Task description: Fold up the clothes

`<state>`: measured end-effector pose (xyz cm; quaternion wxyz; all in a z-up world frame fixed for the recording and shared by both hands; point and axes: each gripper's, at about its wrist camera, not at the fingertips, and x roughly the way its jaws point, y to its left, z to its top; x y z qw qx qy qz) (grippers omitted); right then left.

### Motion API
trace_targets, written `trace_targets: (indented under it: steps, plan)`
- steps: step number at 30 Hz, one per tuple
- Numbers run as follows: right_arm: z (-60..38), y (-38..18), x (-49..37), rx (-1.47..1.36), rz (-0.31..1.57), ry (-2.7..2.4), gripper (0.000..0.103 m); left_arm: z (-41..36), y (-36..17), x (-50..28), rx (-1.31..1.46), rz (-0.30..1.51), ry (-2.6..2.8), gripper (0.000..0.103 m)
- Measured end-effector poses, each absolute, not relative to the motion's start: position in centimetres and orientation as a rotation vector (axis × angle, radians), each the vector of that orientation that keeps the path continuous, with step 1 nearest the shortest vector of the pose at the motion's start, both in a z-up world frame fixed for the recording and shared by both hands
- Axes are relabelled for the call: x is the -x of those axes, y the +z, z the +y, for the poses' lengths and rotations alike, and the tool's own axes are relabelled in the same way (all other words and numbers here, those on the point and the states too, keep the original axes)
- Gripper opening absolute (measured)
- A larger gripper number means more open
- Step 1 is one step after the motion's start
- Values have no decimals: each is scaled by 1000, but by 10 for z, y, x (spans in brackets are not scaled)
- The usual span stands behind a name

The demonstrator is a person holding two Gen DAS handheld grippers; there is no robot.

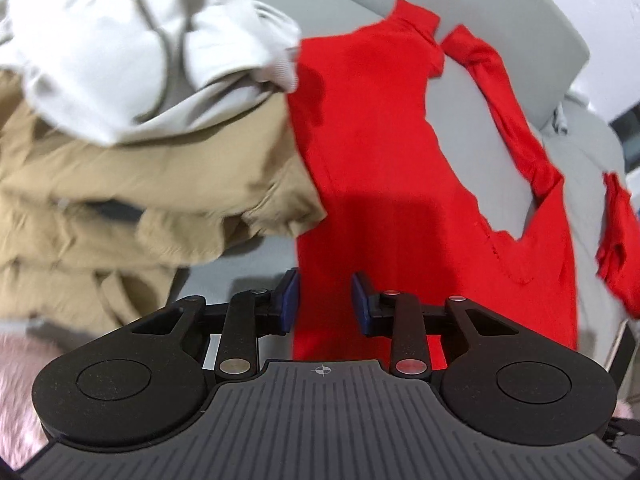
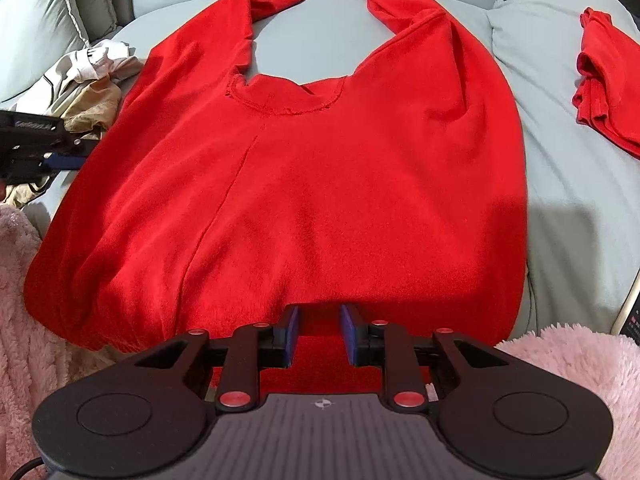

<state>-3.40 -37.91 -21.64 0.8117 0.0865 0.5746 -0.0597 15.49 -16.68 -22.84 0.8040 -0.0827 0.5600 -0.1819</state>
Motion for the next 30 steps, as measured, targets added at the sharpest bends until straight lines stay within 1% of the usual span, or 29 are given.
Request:
trace_targets:
  steps: [1, 2, 3, 4, 5, 6, 7, 9, 11, 14, 15, 16, 17, 18, 19, 20, 21, 22, 25, 28, 30]
  plan:
    - [-379, -216, 34, -181, 1229, -128, 22, -169, -230, -157, 164, 1198, -383, 31]
    - [-378, -217, 34, -178, 1231, -128, 22, -172, -232, -160, 150, 1197, -378, 26]
    - [-378, -217, 34, -177, 1231, -127, 23, -173, -232, -159, 133, 1193, -378, 10]
    - [-379, -217, 34, -177, 1230, -127, 23, -180, -229, -159, 82, 1171, -383, 3]
    - [-379, -217, 35, -178, 1230, -126, 23, -185, -226, -156, 31, 1147, -390, 2]
    - [-380, -217, 35, -181, 1229, -126, 22, -198, -218, -147, -98, 1076, -413, 1]
    - [-380, -217, 35, -185, 1228, -125, 22, -202, -217, -144, -132, 1053, -419, 1]
    - [-381, -217, 35, -190, 1228, -124, 23, -223, -202, -119, -368, 868, -463, 1]
    - [-382, -217, 35, -194, 1230, -123, 23, -228, -185, -100, -457, 716, -486, 1]
    - [-383, -217, 36, -200, 1230, -122, 23, -222, -172, -93, -493, 623, -451, 1]
    - [-383, -217, 36, -204, 1230, -122, 23, -217, -171, -96, -495, 631, -421, 2]
    - [-384, -217, 36, -207, 1230, -122, 23, -212, -175, -103, -504, 676, -378, 5]
    - [-384, -217, 36, -210, 1230, -122, 23, -207, -180, -110, -512, 722, -333, 16]
    - [-384, -216, 36, -211, 1230, -122, 23, -201, -188, -118, -525, 783, -277, 21]
    - [-384, -216, 36, -212, 1230, -122, 23, -191, -196, -127, -523, 854, -212, 23]
    - [-384, -216, 36, -213, 1230, -122, 23, -182, -197, -130, -496, 886, -183, 27]
    - [-384, -216, 36, -213, 1230, -122, 23, -176, -196, -130, -469, 896, -170, 36]
    - [-384, -216, 36, -214, 1230, -123, 23, -166, -189, -128, -416, 903, -156, 39]
    - [-385, -215, 36, -222, 1228, -122, 23, -153, -170, -117, -319, 915, -173, 40]
    - [-386, -214, 34, -225, 1234, -123, 23, -158, -161, -99, -257, 938, -262, 40]
    - [-385, -212, 32, -223, 1243, -124, 27, -167, -156, -83, -211, 967, -360, 42]
